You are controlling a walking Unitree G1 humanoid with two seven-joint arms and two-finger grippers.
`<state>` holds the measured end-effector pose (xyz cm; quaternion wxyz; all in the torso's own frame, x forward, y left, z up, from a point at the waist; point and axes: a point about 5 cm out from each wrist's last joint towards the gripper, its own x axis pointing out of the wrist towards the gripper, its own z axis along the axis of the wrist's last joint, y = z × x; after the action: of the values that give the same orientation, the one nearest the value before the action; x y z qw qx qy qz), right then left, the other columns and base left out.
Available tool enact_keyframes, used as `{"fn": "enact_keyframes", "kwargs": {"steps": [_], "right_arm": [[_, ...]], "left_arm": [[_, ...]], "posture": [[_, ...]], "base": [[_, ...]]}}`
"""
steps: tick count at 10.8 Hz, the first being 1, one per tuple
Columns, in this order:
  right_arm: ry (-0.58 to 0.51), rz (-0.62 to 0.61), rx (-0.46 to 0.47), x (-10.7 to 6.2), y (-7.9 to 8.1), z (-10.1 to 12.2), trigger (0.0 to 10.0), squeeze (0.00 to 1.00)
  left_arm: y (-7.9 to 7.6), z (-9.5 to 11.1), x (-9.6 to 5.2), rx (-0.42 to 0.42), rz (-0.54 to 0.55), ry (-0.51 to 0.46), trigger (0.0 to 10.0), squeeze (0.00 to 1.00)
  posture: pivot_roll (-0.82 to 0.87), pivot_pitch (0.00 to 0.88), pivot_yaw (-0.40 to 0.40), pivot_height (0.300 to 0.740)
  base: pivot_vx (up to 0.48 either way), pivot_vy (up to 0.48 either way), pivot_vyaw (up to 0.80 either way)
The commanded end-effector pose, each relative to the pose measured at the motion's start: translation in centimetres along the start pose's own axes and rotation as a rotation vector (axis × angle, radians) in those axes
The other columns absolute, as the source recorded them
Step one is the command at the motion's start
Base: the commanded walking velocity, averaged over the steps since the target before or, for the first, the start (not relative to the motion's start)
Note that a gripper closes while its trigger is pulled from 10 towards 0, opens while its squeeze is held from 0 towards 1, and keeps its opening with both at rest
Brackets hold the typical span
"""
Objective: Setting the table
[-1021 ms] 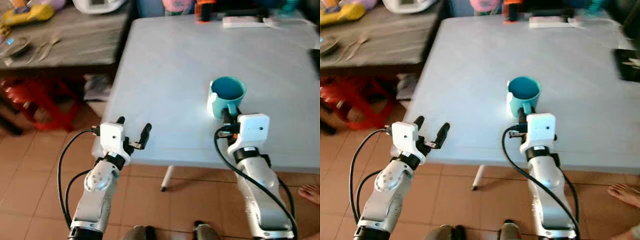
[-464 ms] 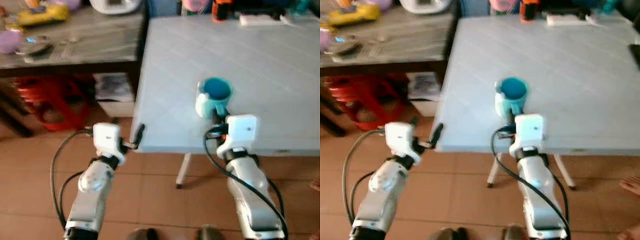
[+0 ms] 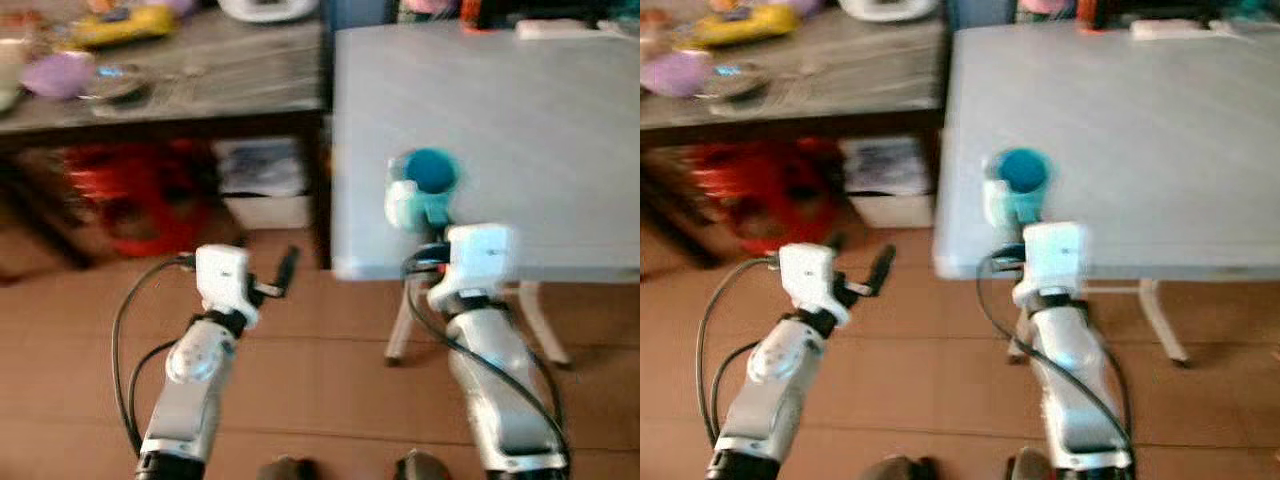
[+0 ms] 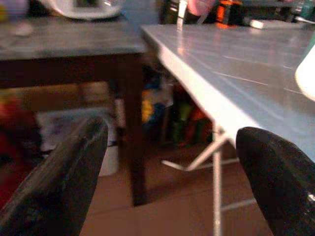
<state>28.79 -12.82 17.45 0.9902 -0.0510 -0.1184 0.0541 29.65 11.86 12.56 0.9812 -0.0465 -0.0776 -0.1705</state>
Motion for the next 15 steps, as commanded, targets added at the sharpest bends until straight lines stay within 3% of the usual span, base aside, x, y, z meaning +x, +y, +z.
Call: {"fn": "enact_keyframes", "kwargs": {"steps": [1,13,15], "right_arm": [[0.002,-0.015,-0.004,-0.17,-0.41,-0.15,10.0,0.00],[-0.015,-0.008,0.001,-0.02,-0.02,-0.18,10.0,0.00],[-0.014,-0.014,0.000,-0.01,-0.11,-0.19,10.0,0.00]], "left_arm": [[-0.42,-0.26,0.01,0.000,-0.008,0.009,10.0,0.00],[-0.35,-0.30,-0.01,0.009,-0.016,0.013,10.0,0.00],[-0.25,-0.13,0.02,0.019,-0.005,0.004,10.0,0.00]], "posture": [[-0.09,0.185,0.134,0.740],[-0.09,0.187,0.143,0.740],[-0.09,0.188,0.145,0.740]], "base": [[0.000,0.409,0.00],[0.000,0.420,0.00],[0.000,0.000,0.00]]}}
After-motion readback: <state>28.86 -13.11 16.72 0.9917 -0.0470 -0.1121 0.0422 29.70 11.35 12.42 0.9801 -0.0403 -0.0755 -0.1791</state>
